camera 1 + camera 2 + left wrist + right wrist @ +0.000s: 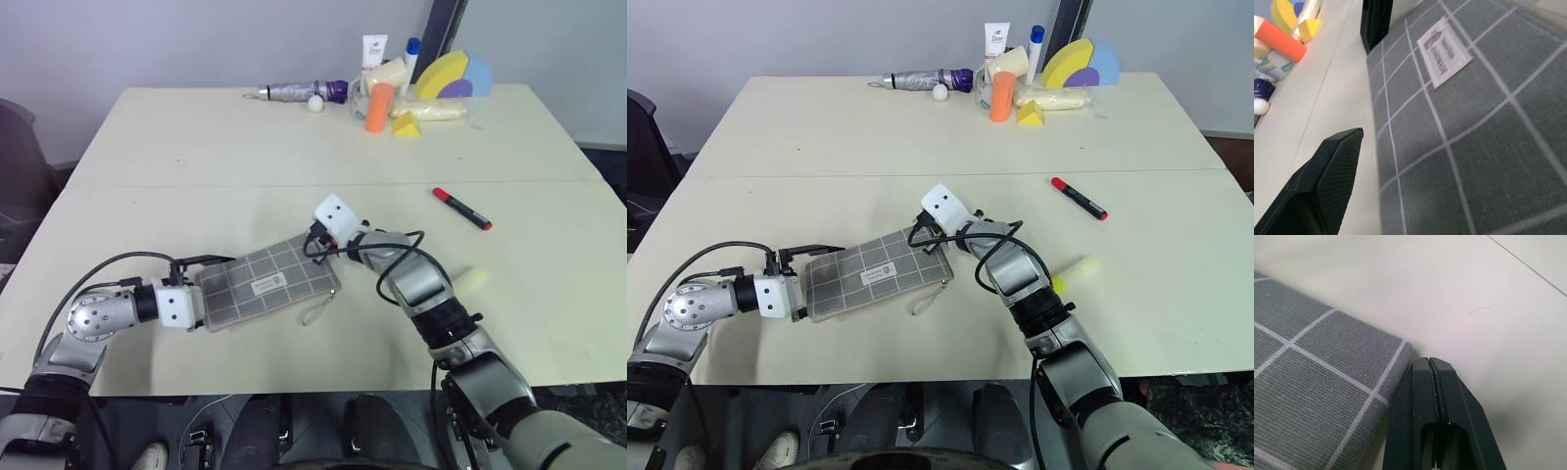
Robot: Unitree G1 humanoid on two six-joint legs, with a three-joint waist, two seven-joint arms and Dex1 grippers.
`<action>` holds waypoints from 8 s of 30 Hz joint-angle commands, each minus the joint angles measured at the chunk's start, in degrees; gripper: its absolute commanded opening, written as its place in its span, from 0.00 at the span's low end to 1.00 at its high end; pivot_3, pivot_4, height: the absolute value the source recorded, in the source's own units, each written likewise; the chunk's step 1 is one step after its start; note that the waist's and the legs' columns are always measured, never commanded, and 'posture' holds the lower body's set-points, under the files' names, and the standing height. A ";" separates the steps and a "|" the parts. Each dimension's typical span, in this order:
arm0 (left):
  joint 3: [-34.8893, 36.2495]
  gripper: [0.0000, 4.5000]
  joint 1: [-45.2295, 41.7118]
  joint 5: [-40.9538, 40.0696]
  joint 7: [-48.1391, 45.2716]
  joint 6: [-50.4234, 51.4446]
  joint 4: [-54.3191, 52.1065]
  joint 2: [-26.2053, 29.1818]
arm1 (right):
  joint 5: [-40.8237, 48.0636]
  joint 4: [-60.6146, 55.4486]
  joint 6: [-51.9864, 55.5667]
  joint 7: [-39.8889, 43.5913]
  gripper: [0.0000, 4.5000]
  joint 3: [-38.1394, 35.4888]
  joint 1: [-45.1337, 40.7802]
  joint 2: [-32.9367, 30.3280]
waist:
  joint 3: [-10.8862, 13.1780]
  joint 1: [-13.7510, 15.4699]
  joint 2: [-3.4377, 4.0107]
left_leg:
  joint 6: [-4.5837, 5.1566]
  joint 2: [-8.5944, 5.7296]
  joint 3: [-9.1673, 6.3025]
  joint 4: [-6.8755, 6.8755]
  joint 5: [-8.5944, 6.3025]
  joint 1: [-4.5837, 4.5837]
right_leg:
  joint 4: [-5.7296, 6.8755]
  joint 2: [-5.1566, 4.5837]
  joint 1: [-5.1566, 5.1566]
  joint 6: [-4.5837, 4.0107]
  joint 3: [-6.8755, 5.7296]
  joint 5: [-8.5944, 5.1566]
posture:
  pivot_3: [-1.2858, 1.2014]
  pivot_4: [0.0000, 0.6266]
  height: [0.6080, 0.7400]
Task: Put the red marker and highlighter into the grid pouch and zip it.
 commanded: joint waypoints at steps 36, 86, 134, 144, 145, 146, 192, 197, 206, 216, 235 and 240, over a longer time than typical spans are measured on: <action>-4.59 0.00 -8.10 -5.33 20.47 45.23 -18.95 -28.97 | 13.55 -21.41 1.57 0.96 0.99 -25.13 11.91 -11.60 | 0.03 0.56 -0.02 | 0.04 0.02 -0.03 0.12 -0.01 -0.19 | -0.03 0.12 -0.06 0.03 -0.01 0.01 | 0.52 0.24 1.00; -8.47 0.00 -14.47 0.40 24.36 46.18 -10.10 -38.31 | 10.66 -41.03 5.24 13.86 0.01 1.82 8.68 -18.05 | 0.09 0.85 -0.12 | 0.04 0.02 -0.16 0.22 -0.01 -0.19 | -0.09 0.10 0.03 0.02 -0.05 0.00 | 0.52 0.24 1.00; -7.46 0.00 -13.48 0.47 21.09 45.61 -12.49 -33.42 | 12.10 8.49 -1.51 5.60 0.09 -29.88 7.33 -29.71 | 0.10 1.97 -0.12 | 0.07 0.02 -0.10 0.24 -0.01 -0.14 | -0.18 0.11 0.19 0.03 -0.11 0.01 | 0.52 0.24 1.00; -5.73 0.00 -14.86 -1.30 20.94 46.32 -11.47 -34.31 | 16.07 -27.89 -4.00 18.09 0.09 -28.59 23.08 -38.55 | 0.12 1.94 -0.13 | 0.09 0.04 -0.18 0.25 -0.03 -0.14 | -0.20 0.14 0.20 0.05 -0.12 0.00 | 0.52 0.24 1.00; -5.79 0.00 -14.87 -1.34 20.85 46.34 -11.48 -34.31 | 16.65 -29.46 -3.46 18.45 0.09 -28.68 23.49 -38.74 | 0.12 1.91 -0.13 | 0.09 0.05 -0.18 0.26 -0.03 -0.12 | -0.20 0.14 0.23 0.05 -0.12 0.00 | 0.52 0.24 1.00; -5.81 0.00 -14.88 -1.36 20.78 46.35 -11.51 -34.31 | 17.00 -30.45 -2.87 18.68 0.09 -28.54 23.60 -38.87 | 0.12 1.93 -0.13 | 0.09 0.04 -0.18 0.27 -0.03 -0.12 | -0.20 0.13 0.23 0.05 -0.12 0.00 | 0.52 0.24 1.00; -11.79 0.00 -13.87 -0.09 6.39 38.78 -13.73 -26.07 | 1.65 -34.65 -15.92 32.84 0.52 -7.63 13.29 -42.55 | 0.12 1.93 -0.12 | 0.07 0.03 -0.22 0.27 -0.04 -0.14 | -0.27 0.02 0.21 0.02 -0.12 -0.01 | 0.52 0.24 1.00; -10.11 0.00 -13.71 -2.19 7.97 41.31 -14.30 -27.88 | 3.10 -34.85 -13.23 31.54 1.00 -12.68 14.84 -43.13 | 0.12 2.00 -0.12 | 0.07 0.03 -0.23 0.28 -0.04 -0.14 | -0.28 0.00 0.22 0.02 -0.13 -0.01 | 0.52 0.24 1.00; -6.79 0.00 -15.27 -4.01 14.54 46.18 -11.70 -33.94 | 9.20 -33.27 3.42 24.21 1.00 -33.83 26.76 -42.15 | 0.12 2.12 -0.13 | 0.08 0.02 -0.28 0.29 -0.04 -0.13 | -0.29 0.00 0.32 0.03 -0.21 0.00 | 0.52 0.24 1.00; -8.39 0.00 -17.29 -2.99 14.94 44.03 -6.66 -37.10 | 16.52 -43.53 41.82 12.86 1.00 -50.26 34.28 -30.11 | 0.09 1.99 -0.07 | 0.09 0.03 -0.30 0.29 -0.04 -0.08 | -0.29 0.03 0.37 0.04 -0.24 0.00 | 0.52 0.24 1.00; -8.16 0.00 -16.27 -2.50 14.40 42.85 -6.64 -37.34 | 16.17 -42.52 50.46 -5.40 0.60 -37.35 23.92 -15.87 | 0.07 1.67 -0.05 | 0.11 0.01 -0.33 0.27 -0.05 -0.10 | -0.29 0.06 0.32 0.03 -0.24 0.00 | 0.52 0.24 1.00; -8.01 0.00 -15.81 -2.50 14.90 43.11 -7.31 -37.14 | 15.18 -43.70 32.16 0.86 0.06 -24.83 25.23 -26.54 | 0.07 1.72 -0.05 | 0.11 0.00 -0.32 0.27 -0.05 -0.12 | -0.29 0.06 0.30 0.03 -0.24 0.00 | 0.52 0.24 1.00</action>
